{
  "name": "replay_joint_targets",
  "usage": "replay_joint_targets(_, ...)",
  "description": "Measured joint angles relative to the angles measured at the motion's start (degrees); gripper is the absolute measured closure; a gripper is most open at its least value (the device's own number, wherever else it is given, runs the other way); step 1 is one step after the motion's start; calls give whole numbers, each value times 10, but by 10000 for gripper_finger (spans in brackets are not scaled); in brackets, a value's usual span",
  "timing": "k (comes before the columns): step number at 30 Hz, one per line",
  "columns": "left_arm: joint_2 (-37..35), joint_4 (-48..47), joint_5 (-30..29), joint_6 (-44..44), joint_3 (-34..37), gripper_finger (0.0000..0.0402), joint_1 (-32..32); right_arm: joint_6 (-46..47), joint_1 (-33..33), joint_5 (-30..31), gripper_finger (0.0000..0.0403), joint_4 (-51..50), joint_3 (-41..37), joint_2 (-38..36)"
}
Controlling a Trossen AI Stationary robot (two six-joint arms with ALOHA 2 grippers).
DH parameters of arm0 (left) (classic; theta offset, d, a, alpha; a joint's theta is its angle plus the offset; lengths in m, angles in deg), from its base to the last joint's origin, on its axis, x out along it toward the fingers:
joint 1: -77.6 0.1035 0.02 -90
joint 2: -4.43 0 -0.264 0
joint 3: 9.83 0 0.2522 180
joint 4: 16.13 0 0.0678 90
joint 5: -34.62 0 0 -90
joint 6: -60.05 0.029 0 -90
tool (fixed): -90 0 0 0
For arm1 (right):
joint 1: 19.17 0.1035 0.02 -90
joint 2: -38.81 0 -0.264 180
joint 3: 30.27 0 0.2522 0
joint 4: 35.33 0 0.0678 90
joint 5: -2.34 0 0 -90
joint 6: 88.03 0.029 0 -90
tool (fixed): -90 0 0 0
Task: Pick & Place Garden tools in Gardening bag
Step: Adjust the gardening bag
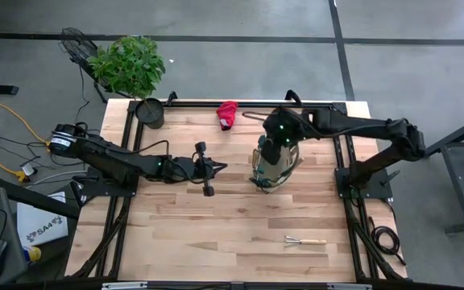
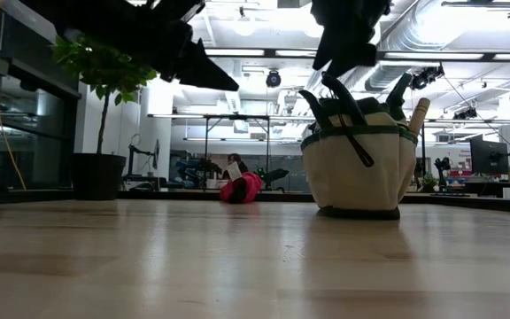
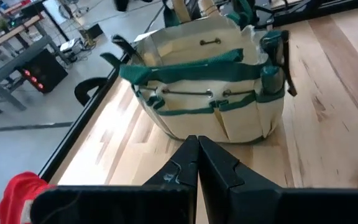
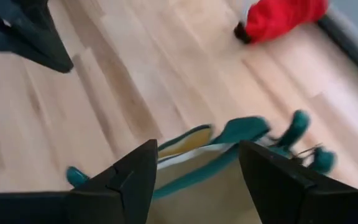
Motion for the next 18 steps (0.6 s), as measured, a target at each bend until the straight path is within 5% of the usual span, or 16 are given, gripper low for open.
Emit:
replay_joint_targets(4,0,-26,-19,-27,0,398,0,58,-25,-41,185,1,0,4)
replay_joint_targets(18,0,-107,-63,-78,0,398,0,215,-54,-45,185,-4,0,37)
